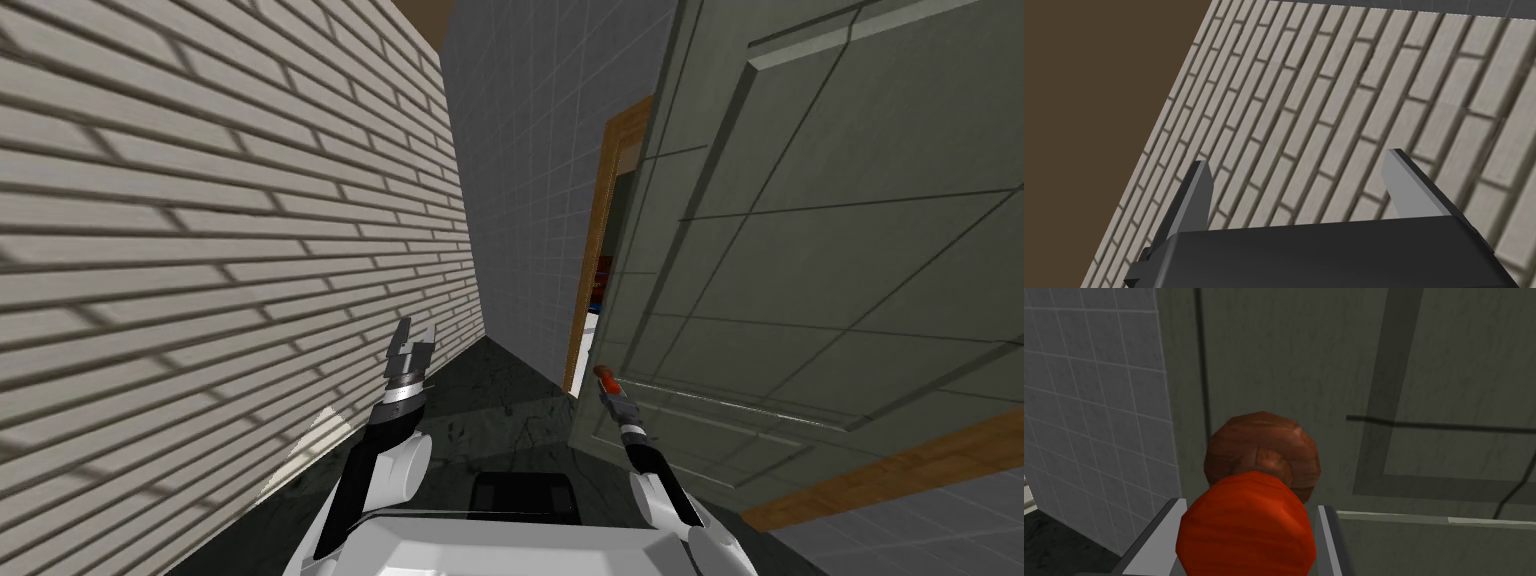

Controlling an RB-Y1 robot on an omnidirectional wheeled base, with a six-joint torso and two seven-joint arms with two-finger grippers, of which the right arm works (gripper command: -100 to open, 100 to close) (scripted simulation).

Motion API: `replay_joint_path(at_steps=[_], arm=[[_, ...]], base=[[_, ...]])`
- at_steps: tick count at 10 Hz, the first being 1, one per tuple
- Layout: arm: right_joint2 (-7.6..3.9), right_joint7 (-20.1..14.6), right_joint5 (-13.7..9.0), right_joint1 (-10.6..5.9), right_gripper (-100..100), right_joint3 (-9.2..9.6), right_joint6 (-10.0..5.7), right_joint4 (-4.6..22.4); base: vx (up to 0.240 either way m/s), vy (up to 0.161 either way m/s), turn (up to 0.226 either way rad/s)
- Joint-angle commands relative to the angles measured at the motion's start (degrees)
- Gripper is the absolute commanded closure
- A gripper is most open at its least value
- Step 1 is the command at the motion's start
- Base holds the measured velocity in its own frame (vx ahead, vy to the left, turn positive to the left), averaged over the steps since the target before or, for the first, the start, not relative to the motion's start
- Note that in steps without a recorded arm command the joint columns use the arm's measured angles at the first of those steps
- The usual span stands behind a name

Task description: Pull the door open

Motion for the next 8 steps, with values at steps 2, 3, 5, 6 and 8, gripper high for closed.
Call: replay_joint_path(at_steps=[2,3,5,6,8], arm=[[-1.37,-2.06,1.05,0.99,100,2.01,-1.16,-0.64],[-1.84,-2.78,1.41,1.34,100,2.70,-1.56,-0.87],[-2.80,-4.23,2.14,2.03,100,4.11,-2.37,-1.32],[-3.44,-5.20,2.64,2.50,100,5.06,-2.92,-1.62],[-4.26,-6.43,3.26,3.10,100,6.26,-3.62,-2.01]], base=[[-0.228,-0.008,0.106],[-0.260,-0.012,0.062],[-0.199,-0.063,0.074],[-0.245,-0.057,0.100],[-0.231,-0.050,0.073]])
